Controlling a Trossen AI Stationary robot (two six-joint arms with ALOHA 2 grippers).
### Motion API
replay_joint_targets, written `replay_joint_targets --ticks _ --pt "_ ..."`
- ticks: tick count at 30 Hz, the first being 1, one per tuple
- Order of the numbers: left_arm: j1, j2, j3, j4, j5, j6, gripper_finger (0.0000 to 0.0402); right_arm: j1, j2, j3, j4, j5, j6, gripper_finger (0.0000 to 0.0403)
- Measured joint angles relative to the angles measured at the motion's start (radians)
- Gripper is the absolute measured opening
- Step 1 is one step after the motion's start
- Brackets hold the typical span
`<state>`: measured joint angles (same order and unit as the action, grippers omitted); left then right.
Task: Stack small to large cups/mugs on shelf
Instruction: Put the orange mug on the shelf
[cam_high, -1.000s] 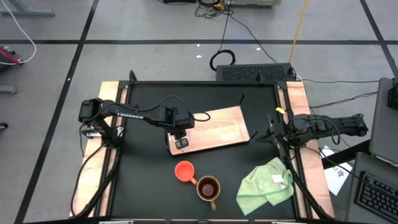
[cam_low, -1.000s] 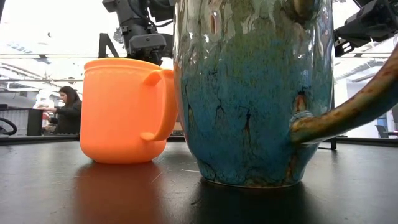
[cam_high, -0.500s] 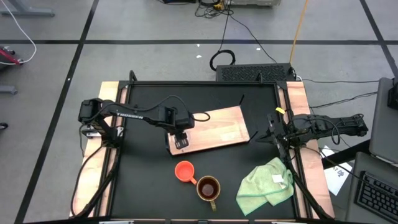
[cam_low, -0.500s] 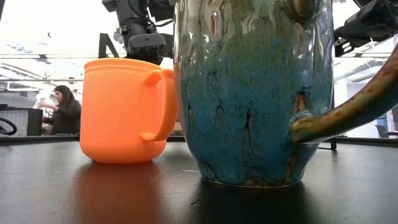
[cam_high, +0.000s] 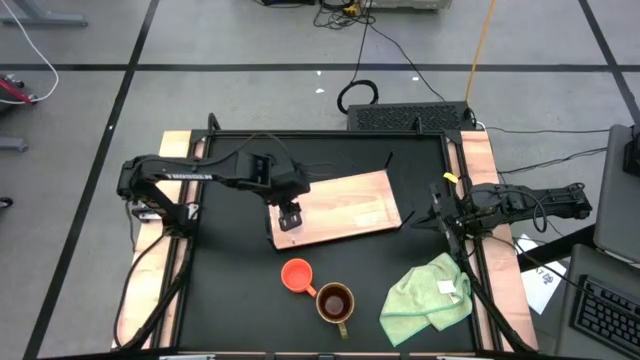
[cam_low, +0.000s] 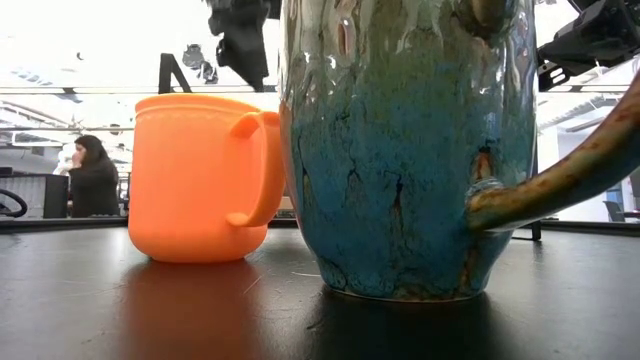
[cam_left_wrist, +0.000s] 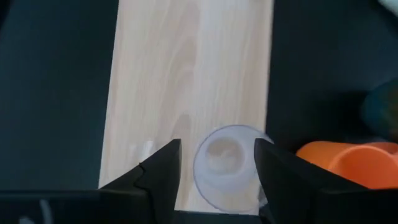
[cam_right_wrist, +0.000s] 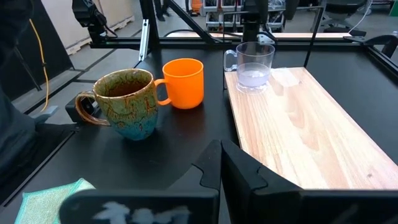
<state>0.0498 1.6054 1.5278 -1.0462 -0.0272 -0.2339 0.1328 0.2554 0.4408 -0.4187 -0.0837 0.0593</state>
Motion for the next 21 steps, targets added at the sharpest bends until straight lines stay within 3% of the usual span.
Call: replay_joint_targets --ticks 4,11,21 --pt "-0.005 0.000 0.048 -0.031 0.000 0.041 0.0173 0.000 0.000 0.000 0.000 0.000 0.000 0.0000" --pt "-0.013 0.002 0.072 -0.102 0.008 0.093 0.0019 0.000 0.000 0.000 -0.001 0.000 0.000 0.0000" --pt "-0.049 -0.024 0.071 -0.140 -0.006 0.080 0.0004 0.000 0.000 0.000 -0.002 0.000 0.000 0.0000"
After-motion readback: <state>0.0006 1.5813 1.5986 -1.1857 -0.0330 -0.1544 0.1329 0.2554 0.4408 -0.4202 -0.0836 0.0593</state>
